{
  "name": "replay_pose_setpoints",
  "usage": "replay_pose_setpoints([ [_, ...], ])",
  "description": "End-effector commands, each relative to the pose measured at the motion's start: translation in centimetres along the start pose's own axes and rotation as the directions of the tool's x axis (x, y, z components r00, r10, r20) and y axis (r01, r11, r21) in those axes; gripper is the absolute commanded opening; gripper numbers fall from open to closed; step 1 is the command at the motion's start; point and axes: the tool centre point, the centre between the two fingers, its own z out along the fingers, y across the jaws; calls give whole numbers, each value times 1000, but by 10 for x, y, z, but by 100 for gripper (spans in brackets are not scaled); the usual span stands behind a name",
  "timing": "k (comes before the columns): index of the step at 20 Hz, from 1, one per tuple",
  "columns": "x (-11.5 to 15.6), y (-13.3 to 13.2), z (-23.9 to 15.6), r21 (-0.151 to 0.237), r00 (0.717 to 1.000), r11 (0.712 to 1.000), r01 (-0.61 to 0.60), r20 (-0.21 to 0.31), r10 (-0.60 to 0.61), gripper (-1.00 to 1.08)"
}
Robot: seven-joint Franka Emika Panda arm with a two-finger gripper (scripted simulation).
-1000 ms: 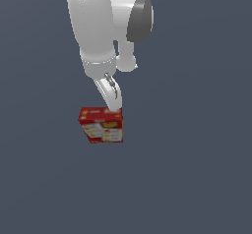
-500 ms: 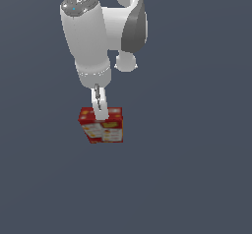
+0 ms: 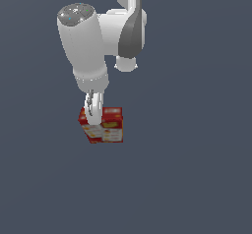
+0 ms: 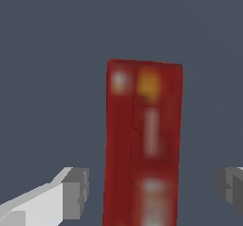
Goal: Pick up the object and move it to a goal position.
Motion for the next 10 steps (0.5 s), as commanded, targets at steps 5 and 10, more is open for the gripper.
replay_pose_setpoints([
  [5,1,-1,2,-1,1000,1000,-21,0,21,100],
  [10,1,0,10,-1,1000,1000,-22,0,22,100],
])
